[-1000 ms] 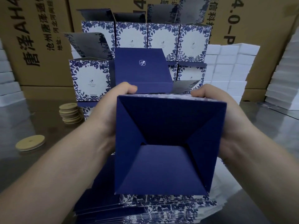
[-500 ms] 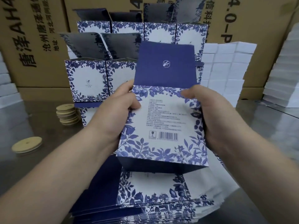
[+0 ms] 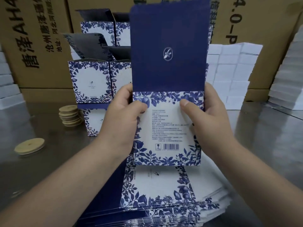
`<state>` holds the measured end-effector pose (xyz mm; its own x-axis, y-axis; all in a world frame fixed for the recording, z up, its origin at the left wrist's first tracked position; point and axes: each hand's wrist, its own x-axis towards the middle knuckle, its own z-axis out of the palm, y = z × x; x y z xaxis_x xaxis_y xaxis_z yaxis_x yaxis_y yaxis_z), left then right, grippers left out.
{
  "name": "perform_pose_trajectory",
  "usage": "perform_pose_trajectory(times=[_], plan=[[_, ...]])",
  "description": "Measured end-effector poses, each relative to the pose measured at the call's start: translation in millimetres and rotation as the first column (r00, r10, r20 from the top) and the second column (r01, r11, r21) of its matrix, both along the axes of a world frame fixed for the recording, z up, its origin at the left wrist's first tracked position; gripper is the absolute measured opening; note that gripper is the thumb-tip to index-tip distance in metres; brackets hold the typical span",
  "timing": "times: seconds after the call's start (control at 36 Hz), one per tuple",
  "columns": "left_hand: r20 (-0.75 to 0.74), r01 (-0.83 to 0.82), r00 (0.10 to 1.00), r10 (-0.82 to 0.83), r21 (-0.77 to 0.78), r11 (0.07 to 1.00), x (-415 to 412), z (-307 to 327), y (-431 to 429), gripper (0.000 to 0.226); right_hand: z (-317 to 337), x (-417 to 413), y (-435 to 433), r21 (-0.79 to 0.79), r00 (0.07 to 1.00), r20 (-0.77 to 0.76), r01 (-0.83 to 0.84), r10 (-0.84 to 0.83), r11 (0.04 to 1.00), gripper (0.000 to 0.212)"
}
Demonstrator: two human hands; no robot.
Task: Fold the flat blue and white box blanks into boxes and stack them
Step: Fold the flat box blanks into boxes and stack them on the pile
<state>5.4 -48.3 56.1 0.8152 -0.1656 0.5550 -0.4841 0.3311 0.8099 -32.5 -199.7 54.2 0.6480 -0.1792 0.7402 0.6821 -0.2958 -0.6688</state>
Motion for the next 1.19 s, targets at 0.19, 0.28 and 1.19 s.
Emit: perform_pose_trajectory(times=[0.19,0.28,1.19], plan=[[-0.125,-0.012,0.992,0.008,-0.028,1.0,2.4,-12.2,-8.6,0.019,-22.8,13.6,-5.6,-0.044,0.994,0.076,0.083,-0.08,0.996,0.023],[-0.183,-0.085,0.98,0.083,-0.006,0.996,2.7,-12.9,-10.7,0.018,-25.8,16.0,-6.4,-0.003,0.996,0.029,0.08,-0.08,0.997,0.02],[-0.007,-0.413,0.899,0.437,0.317,0.854,9.2,-21.4,-6.7,0.044,-25.0,26.0,-11.9,0.081,0.988,-0.103,0.124,-0.115,0.989,0.063]])
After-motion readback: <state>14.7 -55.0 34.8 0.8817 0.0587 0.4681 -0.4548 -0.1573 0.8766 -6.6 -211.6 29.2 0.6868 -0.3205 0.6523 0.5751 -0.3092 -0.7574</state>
